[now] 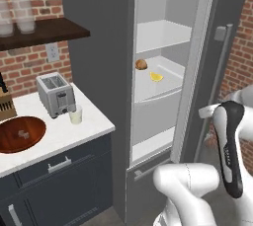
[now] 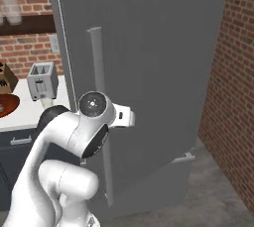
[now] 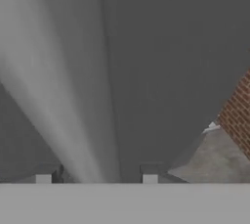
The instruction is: Grab a lemon wedge from the fridge and one ice cube from the ice bowl, and put them in the glass of lemonade.
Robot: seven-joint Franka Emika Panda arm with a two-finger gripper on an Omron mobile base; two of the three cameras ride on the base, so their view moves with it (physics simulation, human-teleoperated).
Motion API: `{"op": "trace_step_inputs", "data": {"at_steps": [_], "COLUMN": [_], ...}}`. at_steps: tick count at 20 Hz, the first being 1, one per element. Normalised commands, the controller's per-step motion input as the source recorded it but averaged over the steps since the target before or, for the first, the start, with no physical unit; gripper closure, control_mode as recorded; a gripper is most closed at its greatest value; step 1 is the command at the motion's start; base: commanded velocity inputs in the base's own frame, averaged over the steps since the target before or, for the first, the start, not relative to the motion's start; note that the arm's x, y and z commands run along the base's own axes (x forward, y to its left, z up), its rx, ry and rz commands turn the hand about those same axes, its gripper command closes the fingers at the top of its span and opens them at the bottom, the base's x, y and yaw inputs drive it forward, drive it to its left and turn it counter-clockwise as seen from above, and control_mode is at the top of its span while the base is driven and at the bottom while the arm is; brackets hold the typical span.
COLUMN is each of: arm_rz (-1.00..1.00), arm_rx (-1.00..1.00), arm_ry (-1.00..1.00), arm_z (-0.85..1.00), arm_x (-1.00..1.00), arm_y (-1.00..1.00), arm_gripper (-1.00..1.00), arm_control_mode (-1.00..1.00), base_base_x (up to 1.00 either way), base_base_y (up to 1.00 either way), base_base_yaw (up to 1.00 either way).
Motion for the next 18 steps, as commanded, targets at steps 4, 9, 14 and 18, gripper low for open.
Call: {"op": "trace_step_inputs", "data": {"at_steps": [4,9,14,18], "arm_rz": [-0.09,-0.04,0.00,-0.01], "arm_rx": [0.00,0.05,0.03,-0.01], "arm_ry": [0.08,-0.13,-0.28,-0.26], "arm_z": [0.60,0.36,0.52,0.79], "arm_x": [-0.18,-0.88,-1.00,-1.00], "arm_y": [-0.84,-0.61,-0.24,0.24], "arm_gripper": [-1.00,-1.00,-1.00,-1.00], "arm_control_mode": [-1.00,-1.00,-1.00,-1.00], "base_base_x": [0.00,0.00,0.00,0.00], "base_base_y": [0.00,0.00,0.00,0.00], "base_base_yaw": [0.00,0.00,0.00,0.00]}}
